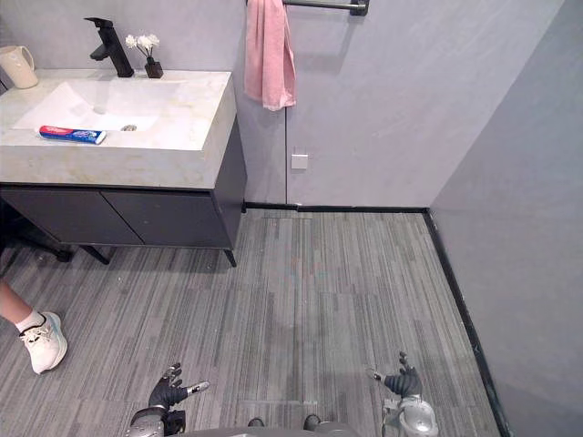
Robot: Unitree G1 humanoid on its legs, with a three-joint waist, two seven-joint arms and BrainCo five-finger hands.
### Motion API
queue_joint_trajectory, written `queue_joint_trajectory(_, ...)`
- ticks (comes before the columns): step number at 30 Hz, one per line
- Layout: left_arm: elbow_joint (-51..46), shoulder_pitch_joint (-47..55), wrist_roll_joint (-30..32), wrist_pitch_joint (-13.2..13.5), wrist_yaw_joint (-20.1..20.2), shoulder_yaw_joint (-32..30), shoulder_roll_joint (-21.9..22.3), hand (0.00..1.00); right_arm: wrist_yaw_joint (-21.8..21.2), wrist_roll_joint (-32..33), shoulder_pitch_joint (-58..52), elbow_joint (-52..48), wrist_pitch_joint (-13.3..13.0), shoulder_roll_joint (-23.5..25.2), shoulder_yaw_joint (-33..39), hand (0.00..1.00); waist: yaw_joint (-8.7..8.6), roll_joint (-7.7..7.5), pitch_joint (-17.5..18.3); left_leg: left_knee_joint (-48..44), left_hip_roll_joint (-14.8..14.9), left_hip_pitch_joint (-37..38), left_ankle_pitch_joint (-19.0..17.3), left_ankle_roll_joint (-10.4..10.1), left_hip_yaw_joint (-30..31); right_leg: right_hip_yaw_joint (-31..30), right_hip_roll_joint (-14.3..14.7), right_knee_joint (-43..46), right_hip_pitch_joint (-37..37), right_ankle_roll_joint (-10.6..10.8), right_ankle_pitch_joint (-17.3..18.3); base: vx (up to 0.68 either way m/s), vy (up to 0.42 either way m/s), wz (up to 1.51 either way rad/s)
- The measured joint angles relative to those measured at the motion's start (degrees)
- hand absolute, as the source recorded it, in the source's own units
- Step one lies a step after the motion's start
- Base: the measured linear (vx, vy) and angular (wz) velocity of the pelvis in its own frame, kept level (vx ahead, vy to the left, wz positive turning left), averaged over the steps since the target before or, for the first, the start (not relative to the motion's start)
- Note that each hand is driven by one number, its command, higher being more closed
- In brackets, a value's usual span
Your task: Organize washtable
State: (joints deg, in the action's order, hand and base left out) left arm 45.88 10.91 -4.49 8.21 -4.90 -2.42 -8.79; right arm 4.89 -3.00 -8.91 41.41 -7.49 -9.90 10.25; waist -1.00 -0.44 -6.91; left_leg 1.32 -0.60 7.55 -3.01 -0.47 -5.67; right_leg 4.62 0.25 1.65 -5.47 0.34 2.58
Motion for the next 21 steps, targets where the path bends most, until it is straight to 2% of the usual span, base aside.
queue_joint_trajectory(3,-0.95,0.50,0.18,0.57,0.91,-0.01,-0.66,0.00,-0.27,-2.21,0.04,-0.16,-0.16,-0.93,-0.56,0.00,-0.54,0.64,-0.51,-0.13,-0.09,0.84,-0.02,-0.04,0.15,0.25,-0.17,-0.15,-1.12,0.28,0.18,0.02,-0.010,0.04)
queue_joint_trajectory(7,-1.77,0.83,0.70,0.90,1.15,-0.04,-0.88,0.00,-1.38,-4.34,0.04,-0.17,-0.16,-1.57,-1.29,0.00,-1.22,0.69,-0.53,-0.13,-0.09,0.95,-0.11,-0.16,0.43,0.44,-0.22,-0.16,-1.30,0.59,0.39,0.00,-0.016,0.02)
queue_joint_trajectory(10,-3.16,0.98,0.70,0.96,1.14,-0.05,-0.90,0.00,-1.36,-4.31,-0.12,-0.16,-0.12,-1.92,-1.26,0.00,-1.39,0.65,-0.55,-0.12,-0.13,0.69,-0.32,-0.46,0.86,1.21,-0.38,-0.14,-1.23,1.02,0.73,-0.04,-0.027,0.10)
queue_joint_trajectory(17,-3.92,1.53,0.70,0.97,1.12,-0.01,-0.90,0.00,-1.32,-3.73,-0.37,-0.11,0.13,-1.89,-1.22,0.00,-1.47,0.72,-0.59,-0.08,-0.06,-1.84,-1.02,-0.38,0.53,1.66,-0.36,0.40,1.41,0.56,1.50,-0.06,-0.022,0.03)
queue_joint_trajectory(21,-6.17,2.83,0.60,0.91,1.02,-0.05,-0.88,0.00,-1.14,-2.47,1.33,-0.09,0.50,-1.88,-1.13,0.00,-1.19,1.19,-0.68,-3.10,0.26,-4.82,-3.55,0.46,-2.00,-0.34,-0.25,2.20,4.76,1.04,2.73,-0.01,0.011,-0.26)
